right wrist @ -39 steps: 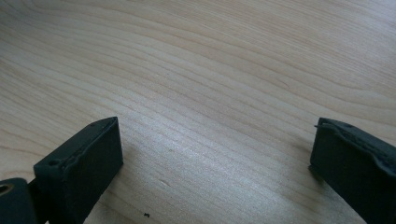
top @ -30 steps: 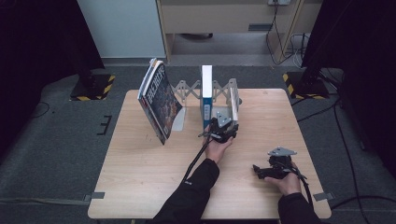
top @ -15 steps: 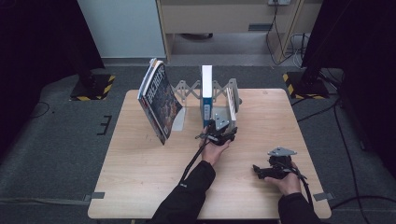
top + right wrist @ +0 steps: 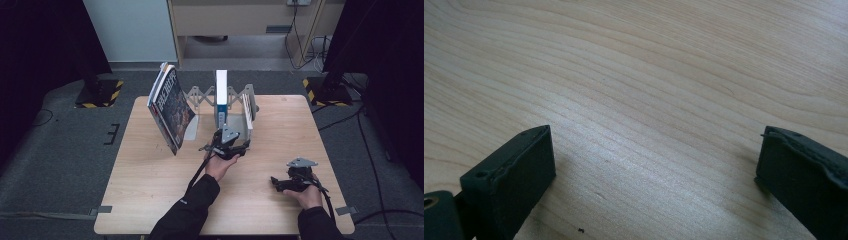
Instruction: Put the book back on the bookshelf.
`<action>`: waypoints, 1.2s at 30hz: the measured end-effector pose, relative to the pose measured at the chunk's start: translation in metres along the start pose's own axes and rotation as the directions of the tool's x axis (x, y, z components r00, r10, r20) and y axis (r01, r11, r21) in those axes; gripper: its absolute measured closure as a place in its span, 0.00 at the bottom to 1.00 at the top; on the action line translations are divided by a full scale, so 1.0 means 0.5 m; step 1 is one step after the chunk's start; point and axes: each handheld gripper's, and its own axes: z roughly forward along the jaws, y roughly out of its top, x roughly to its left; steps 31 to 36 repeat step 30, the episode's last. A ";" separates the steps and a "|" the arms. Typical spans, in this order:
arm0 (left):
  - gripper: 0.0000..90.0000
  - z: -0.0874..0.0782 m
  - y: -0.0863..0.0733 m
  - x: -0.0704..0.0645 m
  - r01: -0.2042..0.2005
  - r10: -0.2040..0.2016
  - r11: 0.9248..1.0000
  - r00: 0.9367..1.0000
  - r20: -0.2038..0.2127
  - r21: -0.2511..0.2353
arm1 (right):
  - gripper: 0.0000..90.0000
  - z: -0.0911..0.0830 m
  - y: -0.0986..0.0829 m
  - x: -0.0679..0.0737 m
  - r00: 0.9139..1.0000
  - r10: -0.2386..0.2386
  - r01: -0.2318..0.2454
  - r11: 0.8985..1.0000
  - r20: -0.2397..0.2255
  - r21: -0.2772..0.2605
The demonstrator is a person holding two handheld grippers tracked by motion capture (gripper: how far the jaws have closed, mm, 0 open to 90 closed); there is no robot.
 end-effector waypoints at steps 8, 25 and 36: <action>0.48 -0.066 -0.030 0.022 0.022 -0.023 0.999 1.000 0.020 0.036 | 0.03 0.000 0.000 0.000 1.000 -0.001 0.001 1.000 0.000 0.000; 0.36 -0.202 -0.148 0.090 0.076 -0.075 0.987 0.997 -0.012 0.139 | 0.03 0.000 0.000 0.000 1.000 0.000 0.000 1.000 0.000 -0.001; 0.34 -0.224 -0.172 0.103 0.069 -0.064 0.980 0.997 -0.031 0.185 | 0.03 0.000 0.000 0.000 1.000 0.000 0.000 1.000 0.000 0.000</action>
